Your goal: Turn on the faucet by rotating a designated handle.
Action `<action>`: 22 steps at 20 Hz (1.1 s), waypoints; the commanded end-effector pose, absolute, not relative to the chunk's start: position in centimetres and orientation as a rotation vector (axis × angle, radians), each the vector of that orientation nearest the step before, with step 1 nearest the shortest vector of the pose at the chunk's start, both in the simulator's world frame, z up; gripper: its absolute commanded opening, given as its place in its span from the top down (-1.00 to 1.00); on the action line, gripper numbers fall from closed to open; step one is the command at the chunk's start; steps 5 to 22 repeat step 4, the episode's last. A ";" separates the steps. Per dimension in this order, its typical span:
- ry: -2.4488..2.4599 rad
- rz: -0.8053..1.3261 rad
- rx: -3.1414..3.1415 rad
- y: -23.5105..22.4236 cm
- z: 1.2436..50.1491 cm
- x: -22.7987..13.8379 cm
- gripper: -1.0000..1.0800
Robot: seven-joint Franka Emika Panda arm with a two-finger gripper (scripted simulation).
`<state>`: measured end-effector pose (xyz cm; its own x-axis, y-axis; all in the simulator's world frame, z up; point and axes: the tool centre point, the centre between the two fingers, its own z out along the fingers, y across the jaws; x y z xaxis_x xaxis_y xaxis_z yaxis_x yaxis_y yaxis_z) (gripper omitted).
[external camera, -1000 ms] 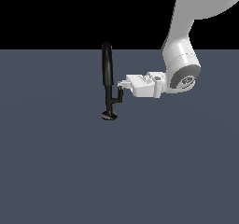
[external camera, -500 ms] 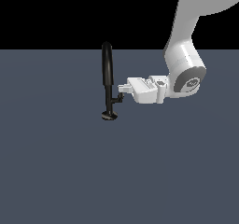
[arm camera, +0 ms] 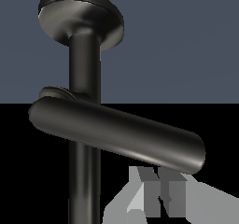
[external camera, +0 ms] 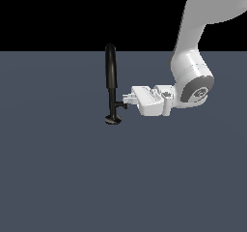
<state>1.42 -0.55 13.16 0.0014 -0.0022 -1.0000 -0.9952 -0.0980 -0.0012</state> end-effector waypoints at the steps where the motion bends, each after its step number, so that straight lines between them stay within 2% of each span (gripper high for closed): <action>1: 1.188 1.301 -1.265 -0.7 9.9 0.0 1.00; 3: 1.190 1.304 -1.263 -0.8 8.6 -0.6 1.00; 22: 1.190 1.304 -1.263 -0.8 8.6 -0.6 1.00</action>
